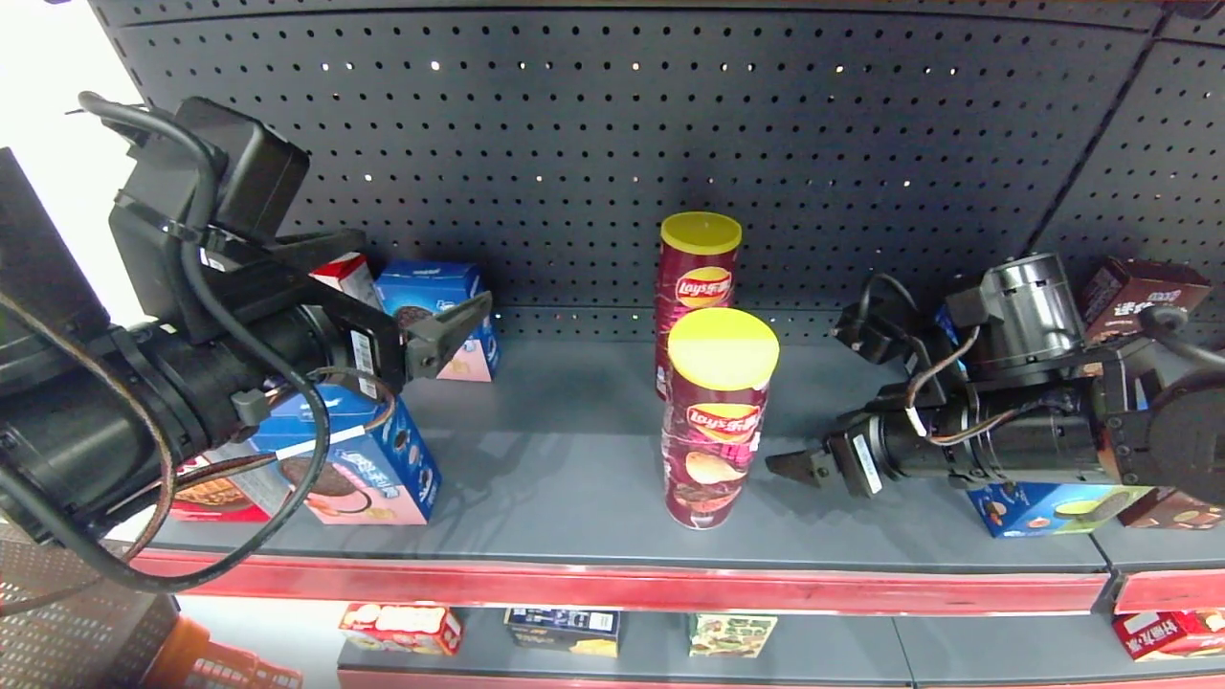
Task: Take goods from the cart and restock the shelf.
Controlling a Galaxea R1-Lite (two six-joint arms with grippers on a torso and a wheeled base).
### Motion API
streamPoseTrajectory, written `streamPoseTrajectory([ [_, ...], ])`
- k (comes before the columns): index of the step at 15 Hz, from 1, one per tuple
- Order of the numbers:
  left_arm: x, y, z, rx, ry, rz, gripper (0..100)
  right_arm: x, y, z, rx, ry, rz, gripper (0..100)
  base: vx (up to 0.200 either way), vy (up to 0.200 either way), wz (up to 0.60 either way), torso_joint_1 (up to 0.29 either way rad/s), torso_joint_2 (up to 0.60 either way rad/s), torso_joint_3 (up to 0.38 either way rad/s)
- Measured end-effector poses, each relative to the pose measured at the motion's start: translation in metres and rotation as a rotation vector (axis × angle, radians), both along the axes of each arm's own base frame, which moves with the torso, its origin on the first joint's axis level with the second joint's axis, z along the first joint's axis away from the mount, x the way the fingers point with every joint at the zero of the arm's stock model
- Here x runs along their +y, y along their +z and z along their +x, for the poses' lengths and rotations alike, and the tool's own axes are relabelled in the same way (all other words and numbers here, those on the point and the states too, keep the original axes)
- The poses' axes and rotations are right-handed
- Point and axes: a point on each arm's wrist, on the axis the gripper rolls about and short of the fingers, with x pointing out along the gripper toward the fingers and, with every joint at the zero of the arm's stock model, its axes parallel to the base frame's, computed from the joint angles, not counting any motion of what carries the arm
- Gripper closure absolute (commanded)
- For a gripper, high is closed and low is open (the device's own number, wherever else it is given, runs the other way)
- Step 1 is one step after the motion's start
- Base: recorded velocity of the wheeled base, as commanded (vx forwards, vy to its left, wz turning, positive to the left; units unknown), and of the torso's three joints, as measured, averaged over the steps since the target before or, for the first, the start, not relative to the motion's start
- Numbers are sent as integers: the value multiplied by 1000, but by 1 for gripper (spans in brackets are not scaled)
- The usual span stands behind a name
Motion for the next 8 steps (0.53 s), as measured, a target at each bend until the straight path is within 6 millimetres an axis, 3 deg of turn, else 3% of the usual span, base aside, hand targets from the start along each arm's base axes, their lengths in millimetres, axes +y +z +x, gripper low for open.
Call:
streamPoseTrajectory([
  [5,2,-3,-3,10,1,-1,0,1,12,2,-62,-1,35,0,0,0,0,0,0,0],
  [8,14,-2,-25,-10,7,-18,0,-6,32,-10,-139,-3,77,0,0,0,0,0,0,0],
])
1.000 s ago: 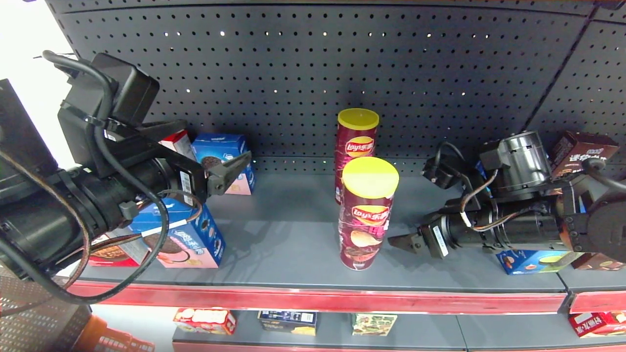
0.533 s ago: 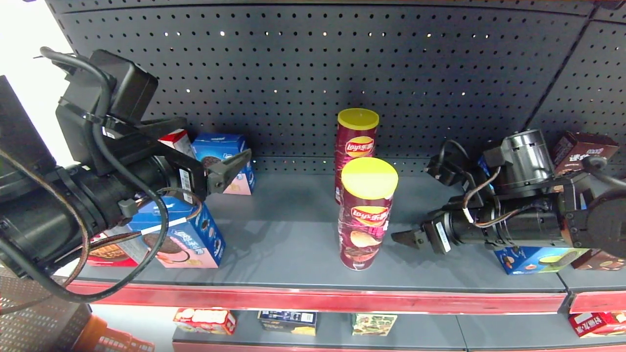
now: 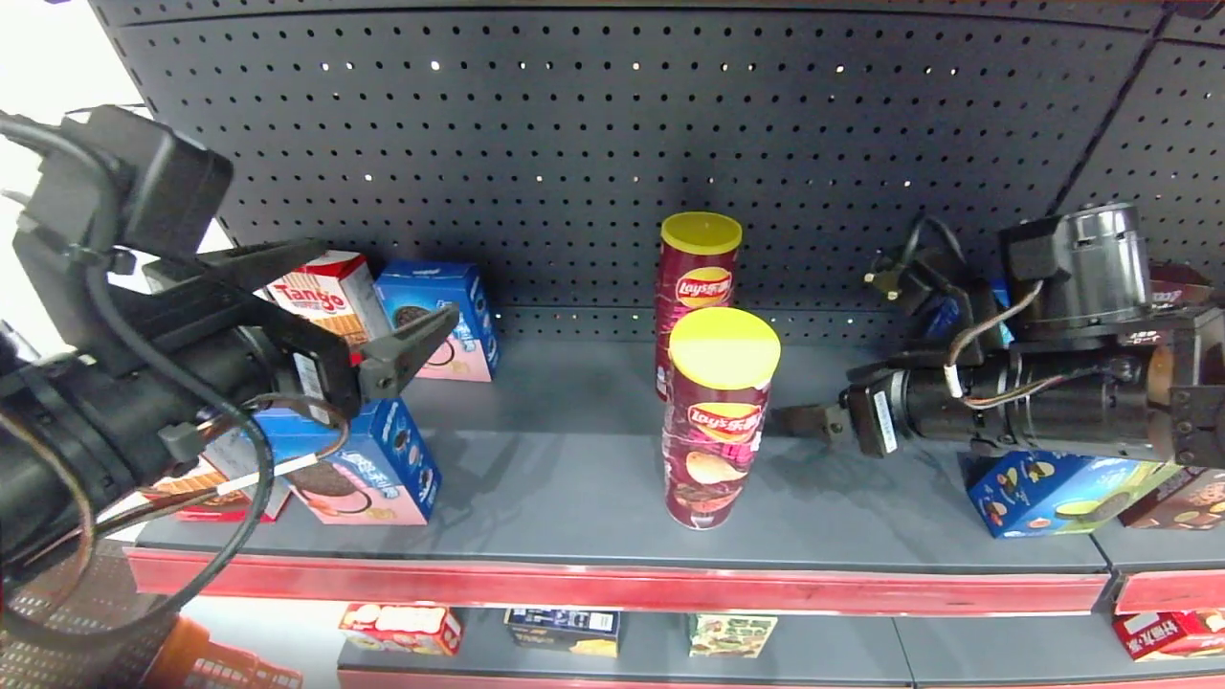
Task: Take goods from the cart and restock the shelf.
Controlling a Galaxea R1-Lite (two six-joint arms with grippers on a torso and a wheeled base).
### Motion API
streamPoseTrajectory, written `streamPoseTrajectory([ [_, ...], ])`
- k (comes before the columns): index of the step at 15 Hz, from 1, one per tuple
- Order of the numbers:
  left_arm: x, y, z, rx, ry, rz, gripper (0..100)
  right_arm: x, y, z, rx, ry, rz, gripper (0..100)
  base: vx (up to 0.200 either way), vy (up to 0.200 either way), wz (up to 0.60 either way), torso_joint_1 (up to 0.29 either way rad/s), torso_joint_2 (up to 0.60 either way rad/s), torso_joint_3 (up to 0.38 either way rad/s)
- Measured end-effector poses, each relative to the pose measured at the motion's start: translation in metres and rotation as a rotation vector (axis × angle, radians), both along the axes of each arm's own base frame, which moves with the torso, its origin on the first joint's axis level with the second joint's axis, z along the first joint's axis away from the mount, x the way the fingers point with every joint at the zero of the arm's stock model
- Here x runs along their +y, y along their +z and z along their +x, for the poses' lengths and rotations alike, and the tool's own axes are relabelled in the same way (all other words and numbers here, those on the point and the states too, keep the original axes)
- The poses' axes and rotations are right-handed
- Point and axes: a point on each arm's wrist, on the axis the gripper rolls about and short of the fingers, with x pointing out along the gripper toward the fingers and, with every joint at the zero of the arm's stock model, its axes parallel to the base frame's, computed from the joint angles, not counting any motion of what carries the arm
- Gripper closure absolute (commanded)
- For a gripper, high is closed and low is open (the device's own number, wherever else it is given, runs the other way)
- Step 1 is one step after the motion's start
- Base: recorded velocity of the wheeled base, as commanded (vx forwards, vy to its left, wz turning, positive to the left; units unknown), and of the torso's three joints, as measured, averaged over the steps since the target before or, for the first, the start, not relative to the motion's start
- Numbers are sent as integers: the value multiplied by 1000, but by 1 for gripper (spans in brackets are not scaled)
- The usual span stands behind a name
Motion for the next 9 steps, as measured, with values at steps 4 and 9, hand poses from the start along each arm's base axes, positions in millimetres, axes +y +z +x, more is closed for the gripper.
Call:
streamPoseTrajectory([
  [4,24,-3,-47,-45,5,-45,0,-23,39,-39,-139,-15,76,0,0,0,0,0,0,0],
  [9,49,-28,-106,-100,-33,-71,0,-68,56,-119,-316,-61,160,0,0,0,0,0,0,0],
])
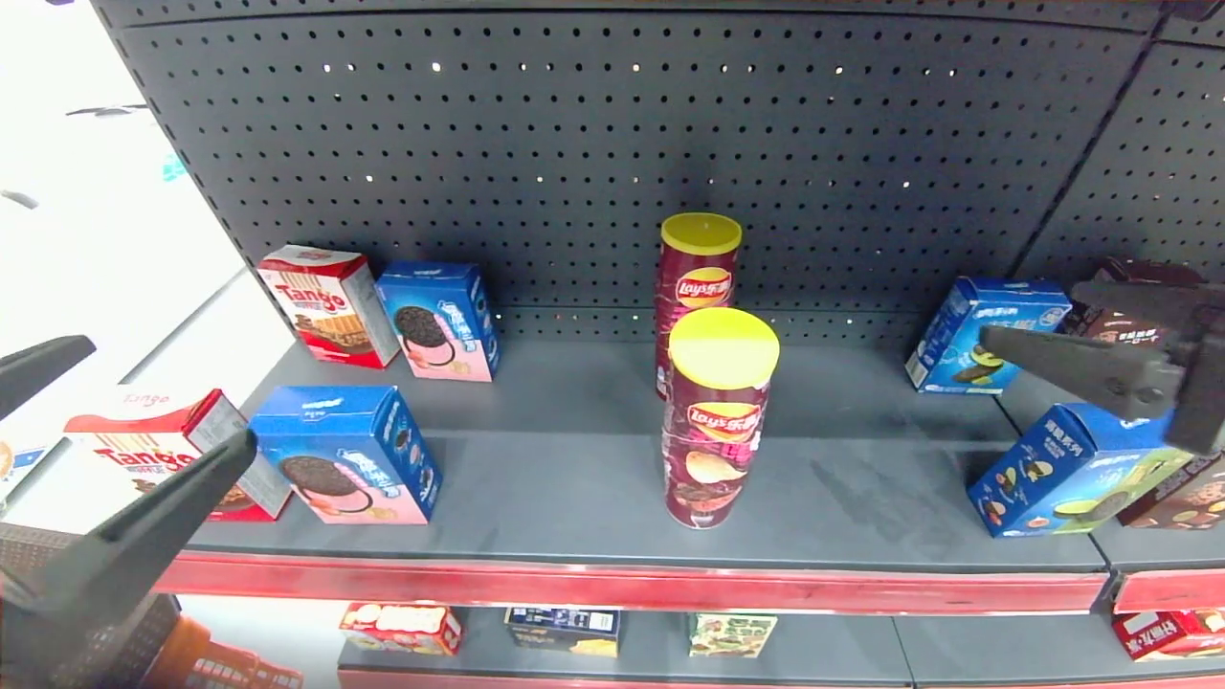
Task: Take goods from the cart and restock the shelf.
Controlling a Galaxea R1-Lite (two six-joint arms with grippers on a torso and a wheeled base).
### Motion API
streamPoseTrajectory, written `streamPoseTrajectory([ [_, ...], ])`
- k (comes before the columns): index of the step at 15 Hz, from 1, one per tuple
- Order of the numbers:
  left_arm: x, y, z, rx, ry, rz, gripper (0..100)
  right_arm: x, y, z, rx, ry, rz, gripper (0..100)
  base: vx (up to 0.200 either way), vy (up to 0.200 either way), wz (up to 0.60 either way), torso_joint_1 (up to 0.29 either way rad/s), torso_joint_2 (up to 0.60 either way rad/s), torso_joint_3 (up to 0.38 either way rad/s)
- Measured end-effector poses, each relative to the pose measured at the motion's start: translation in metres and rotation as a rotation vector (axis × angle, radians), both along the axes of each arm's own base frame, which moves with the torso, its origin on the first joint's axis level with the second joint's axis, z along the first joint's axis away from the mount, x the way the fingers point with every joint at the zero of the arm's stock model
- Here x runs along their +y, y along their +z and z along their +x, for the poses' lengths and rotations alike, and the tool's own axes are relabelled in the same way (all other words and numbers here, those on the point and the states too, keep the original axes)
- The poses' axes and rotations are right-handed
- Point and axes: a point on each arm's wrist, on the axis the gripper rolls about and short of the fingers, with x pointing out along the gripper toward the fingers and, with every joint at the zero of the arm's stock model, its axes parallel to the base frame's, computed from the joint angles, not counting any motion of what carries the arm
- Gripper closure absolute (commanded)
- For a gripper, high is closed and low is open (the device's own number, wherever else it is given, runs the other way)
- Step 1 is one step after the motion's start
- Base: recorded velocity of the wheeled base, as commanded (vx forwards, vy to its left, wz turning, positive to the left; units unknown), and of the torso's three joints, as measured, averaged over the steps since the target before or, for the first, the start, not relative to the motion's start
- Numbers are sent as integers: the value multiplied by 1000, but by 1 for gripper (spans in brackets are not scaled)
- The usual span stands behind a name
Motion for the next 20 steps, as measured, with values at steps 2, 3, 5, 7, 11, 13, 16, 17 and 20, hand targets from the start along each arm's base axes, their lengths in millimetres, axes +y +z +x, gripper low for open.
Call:
streamPoseTrajectory([
  [2,7,-13,-15,-15,-9,7,0,-20,-5,-35,-61,-10,33,0,0,0,0,0,0,0],
  [3,9,-16,-19,-26,-10,11,0,-29,-10,-50,-82,-14,44,0,0,0,0,0,0,0],
  [5,13,-31,-27,-20,-15,53,0,-46,-23,-79,-131,-36,70,0,0,0,0,0,0,0],
  [7,15,-45,-31,-3,-21,84,0,-59,-41,-102,-160,-71,83,0,0,0,0,0,0,0],
  [11,19,-81,-39,65,-25,153,0,-75,-97,-134,-139,-112,68,0,0,0,0,0,0,0],
  [13,21,-94,-42,121,-27,181,0,-79,-121,-142,-118,-138,55,0,0,0,0,0,0,0],
  [16,26,-115,-51,255,-35,257,0,-80,-151,-147,-80,-188,33,0,0,0,0,0,0,0],
  [17,29,-123,-56,293,-35,279,0,-80,-165,-149,-55,-217,20,0,0,0,0,0,0,0],
  [20,40,-140,-75,325,-2,292,0,-80,-200,-149,7,-307,-15,0,0,0,0,0,0,0],
])
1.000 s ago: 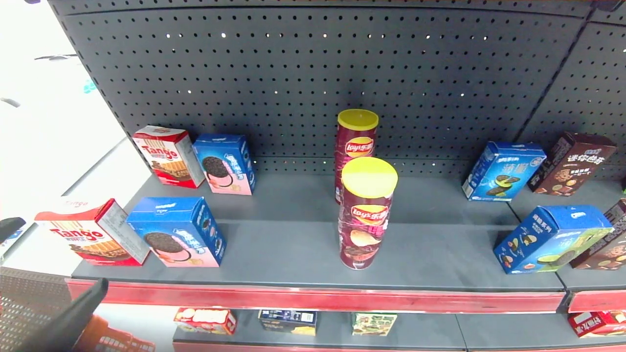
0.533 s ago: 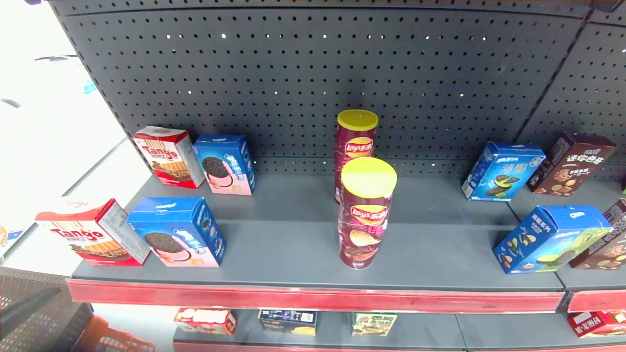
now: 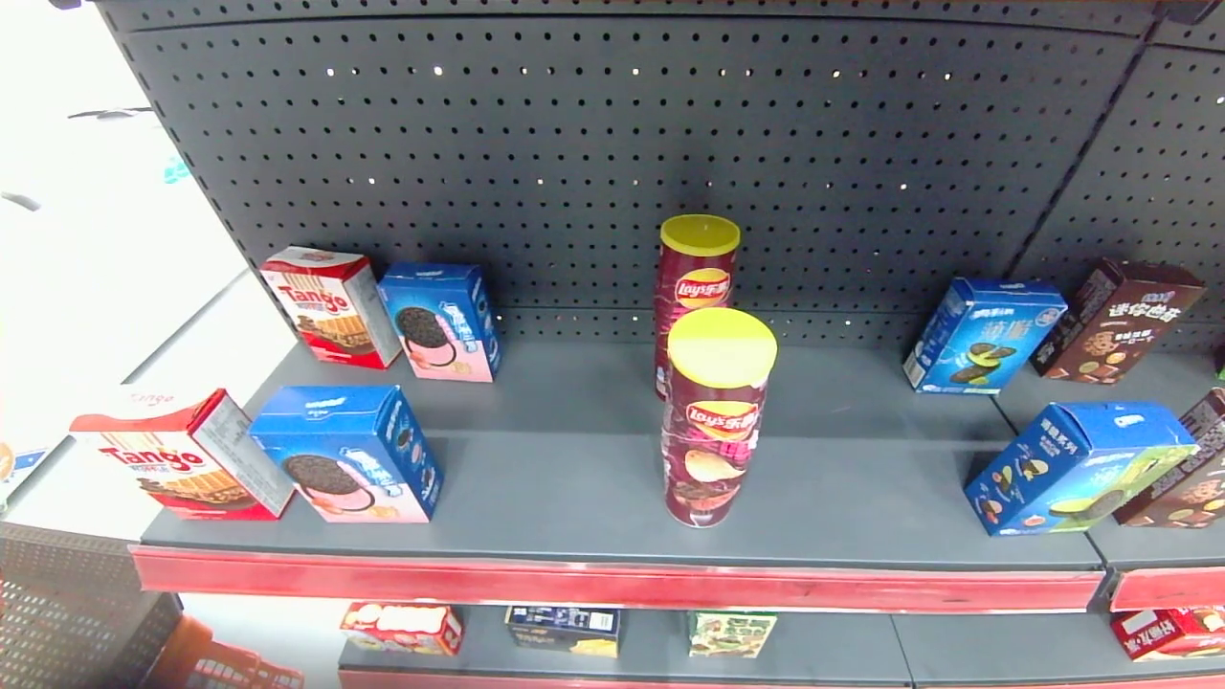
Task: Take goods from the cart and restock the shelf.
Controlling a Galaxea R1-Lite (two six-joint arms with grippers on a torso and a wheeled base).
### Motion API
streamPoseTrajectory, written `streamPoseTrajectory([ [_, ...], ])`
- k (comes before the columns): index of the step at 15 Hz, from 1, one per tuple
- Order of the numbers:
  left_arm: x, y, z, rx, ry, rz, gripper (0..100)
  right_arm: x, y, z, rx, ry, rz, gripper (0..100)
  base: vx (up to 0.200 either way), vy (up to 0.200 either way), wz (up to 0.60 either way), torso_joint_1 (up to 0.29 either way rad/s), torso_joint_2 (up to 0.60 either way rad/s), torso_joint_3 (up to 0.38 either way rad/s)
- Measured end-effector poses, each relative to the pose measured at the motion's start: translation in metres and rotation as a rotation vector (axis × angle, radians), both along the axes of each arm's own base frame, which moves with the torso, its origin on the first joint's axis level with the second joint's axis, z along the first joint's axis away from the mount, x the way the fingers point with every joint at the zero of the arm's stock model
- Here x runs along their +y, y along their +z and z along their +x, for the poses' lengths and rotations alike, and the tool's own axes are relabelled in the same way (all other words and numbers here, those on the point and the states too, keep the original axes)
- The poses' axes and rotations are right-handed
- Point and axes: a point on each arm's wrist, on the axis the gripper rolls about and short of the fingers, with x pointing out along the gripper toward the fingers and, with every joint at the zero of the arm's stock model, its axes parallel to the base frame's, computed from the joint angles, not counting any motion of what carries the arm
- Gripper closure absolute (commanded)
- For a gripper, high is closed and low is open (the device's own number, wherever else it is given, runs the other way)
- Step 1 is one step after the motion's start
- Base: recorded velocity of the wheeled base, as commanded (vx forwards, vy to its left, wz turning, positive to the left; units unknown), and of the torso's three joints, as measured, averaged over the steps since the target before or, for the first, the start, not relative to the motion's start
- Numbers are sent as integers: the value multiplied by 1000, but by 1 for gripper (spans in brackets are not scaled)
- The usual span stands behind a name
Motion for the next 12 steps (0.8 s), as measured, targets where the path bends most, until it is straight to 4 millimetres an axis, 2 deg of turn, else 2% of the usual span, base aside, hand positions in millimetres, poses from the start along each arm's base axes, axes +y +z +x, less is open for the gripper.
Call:
streamPoseTrajectory([
  [2,4,-3,-7,-30,88,-32,0,1,-7,1,23,-54,-10,0,0,0,0,0,0,0],
  [6,4,-4,-14,-82,266,-61,0,5,-9,3,60,-271,-11,0,0,0,0,0,0,0],
  [8,5,-5,-18,-124,289,-79,0,7,-9,-2,8,-239,26,0,0,0,0,0,0,0],
  [10,4,-5,-20,-151,252,-88,0,10,-11,-6,-41,-77,58,0,0,0,0,0,0,0],
  [11,4,-6,-21,-158,239,-91,0,9,-12,-7,-52,-75,63,0,0,0,0,0,0,0],
  [12,4,-6,-21,-162,239,-97,0,7,-12,-8,-63,-164,66,0,0,0,0,0,0,0],
])
